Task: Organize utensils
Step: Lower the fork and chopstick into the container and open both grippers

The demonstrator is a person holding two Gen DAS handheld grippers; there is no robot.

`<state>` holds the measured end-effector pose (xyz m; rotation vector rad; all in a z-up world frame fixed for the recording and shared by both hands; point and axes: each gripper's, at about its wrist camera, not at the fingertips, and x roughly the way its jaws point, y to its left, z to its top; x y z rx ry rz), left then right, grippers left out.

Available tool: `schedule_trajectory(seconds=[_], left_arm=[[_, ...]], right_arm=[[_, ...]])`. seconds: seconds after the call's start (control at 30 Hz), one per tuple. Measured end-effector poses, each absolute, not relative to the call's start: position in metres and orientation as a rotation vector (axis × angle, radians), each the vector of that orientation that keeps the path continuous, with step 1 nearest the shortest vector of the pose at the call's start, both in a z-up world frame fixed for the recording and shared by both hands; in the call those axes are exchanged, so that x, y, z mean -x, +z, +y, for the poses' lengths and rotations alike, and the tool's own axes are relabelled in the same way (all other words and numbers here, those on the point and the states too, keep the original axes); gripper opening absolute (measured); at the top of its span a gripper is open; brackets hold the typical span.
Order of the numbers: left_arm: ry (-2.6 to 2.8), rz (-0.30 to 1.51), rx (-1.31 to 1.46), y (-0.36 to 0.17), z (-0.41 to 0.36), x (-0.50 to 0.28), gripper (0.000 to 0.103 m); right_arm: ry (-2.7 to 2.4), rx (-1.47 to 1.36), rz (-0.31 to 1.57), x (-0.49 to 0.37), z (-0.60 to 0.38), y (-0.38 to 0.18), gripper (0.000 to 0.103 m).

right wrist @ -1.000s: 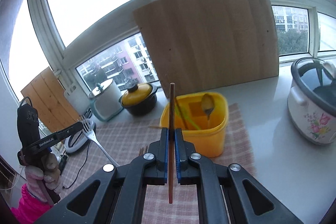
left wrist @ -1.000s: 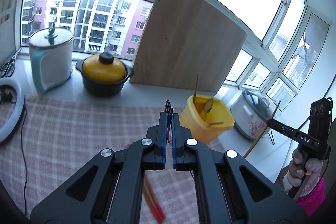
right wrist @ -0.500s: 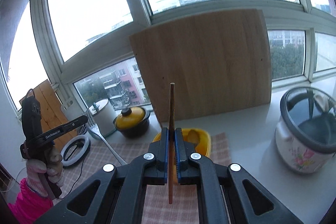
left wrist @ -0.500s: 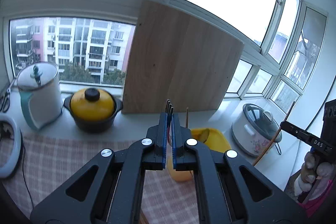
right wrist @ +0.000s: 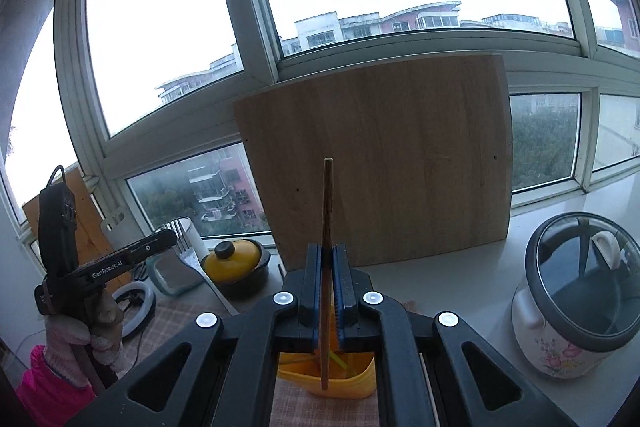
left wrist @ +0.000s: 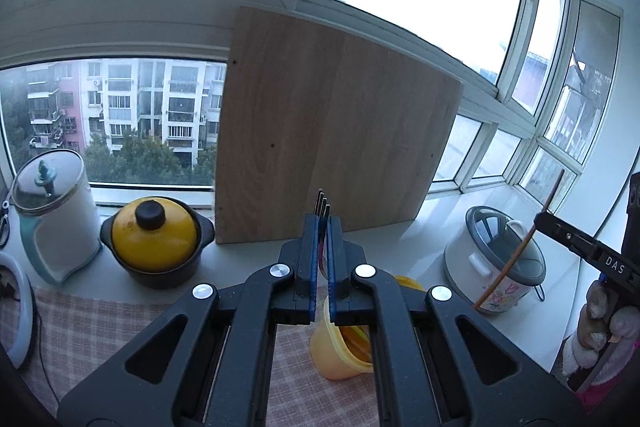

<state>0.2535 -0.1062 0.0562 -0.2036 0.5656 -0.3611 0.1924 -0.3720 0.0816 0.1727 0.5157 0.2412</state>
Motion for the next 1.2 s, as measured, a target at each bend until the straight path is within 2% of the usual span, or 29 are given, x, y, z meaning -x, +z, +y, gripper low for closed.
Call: schedule_trajectory(seconds=[0.5, 1.2], left_arm=[[-0.363, 0.648, 0.189, 0.015, -0.14, -0.283, 0.001], [-0.389, 0.735, 0.205, -0.024, -0.155, -0.294, 0.001]], right_arm=[[0.216, -0.234, 0.615, -0.238, -0.379, 0.034, 0.003], [0.215, -0.287, 0.75, -0.254, -0.373, -0.028, 0.003]])
